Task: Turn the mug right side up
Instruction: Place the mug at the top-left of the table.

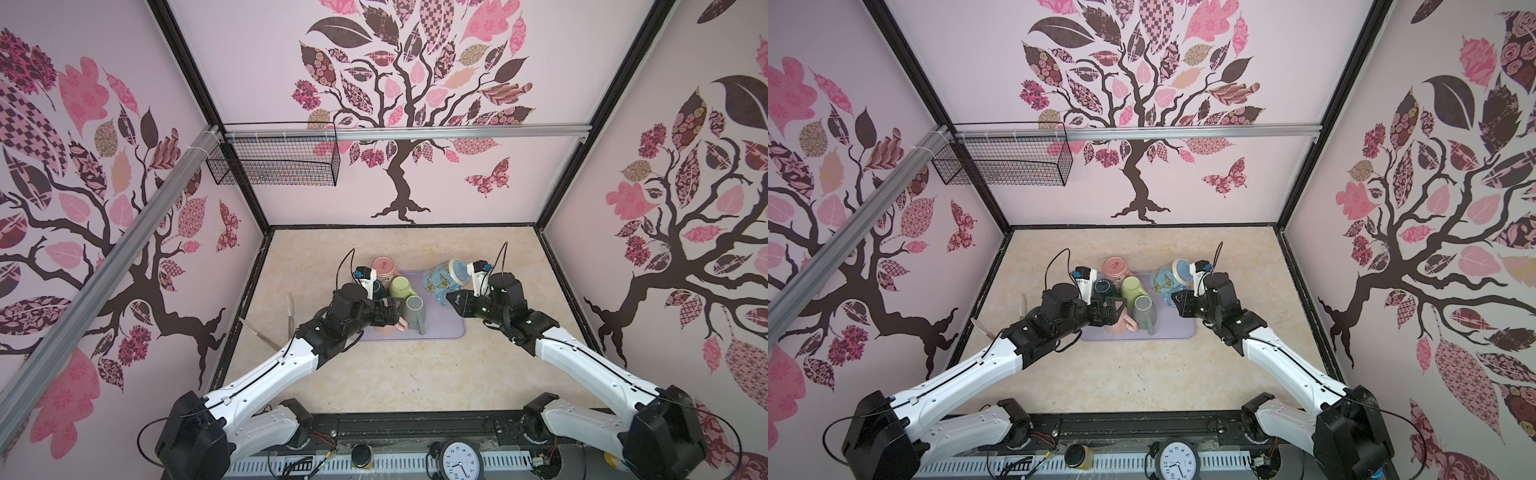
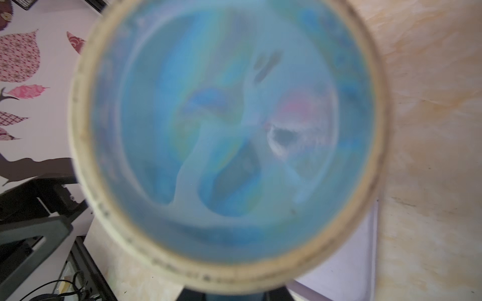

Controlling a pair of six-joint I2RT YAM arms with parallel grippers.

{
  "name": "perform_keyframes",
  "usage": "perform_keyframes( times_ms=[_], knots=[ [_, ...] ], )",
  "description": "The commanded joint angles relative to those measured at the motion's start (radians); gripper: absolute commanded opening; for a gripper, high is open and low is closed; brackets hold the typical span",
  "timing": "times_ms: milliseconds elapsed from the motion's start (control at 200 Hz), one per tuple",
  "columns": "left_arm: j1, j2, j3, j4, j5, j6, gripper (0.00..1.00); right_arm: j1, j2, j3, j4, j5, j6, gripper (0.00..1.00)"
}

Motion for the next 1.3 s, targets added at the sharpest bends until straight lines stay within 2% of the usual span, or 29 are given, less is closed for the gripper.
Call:
perform_keyframes(
  times_ms=[0, 95, 175, 505, 900, 1296],
  knots=[
    [-0.004, 0.021, 0.041, 0.074, 0.076, -0.038, 0.95, -0.003, -0.059, 0.018, 0.168, -0.076, 0.044, 0.00],
    [-0.007, 0.035, 0.044, 0.111, 0.107, -0.051, 0.93, -0.002, -0.070, 0.017, 0.193, -0.106, 0.071, 0.00],
    [-0.012, 0.044, 0.047, 0.142, 0.135, -0.051, 0.88, -0.002, -0.084, 0.013, 0.220, -0.129, 0.093, 0.00],
    [-0.026, 0.082, 0.065, 0.272, 0.235, -0.079, 0.84, -0.002, -0.120, -0.013, 0.345, -0.216, 0.183, 0.00],
    [-0.082, 0.130, 0.115, 0.347, 0.258, -0.045, 0.78, -0.002, -0.146, -0.088, 0.569, -0.290, 0.291, 0.00],
    [-0.082, 0.139, 0.115, 0.388, 0.273, -0.074, 0.72, -0.002, -0.198, -0.112, 0.610, -0.287, 0.317, 0.00]
  ],
)
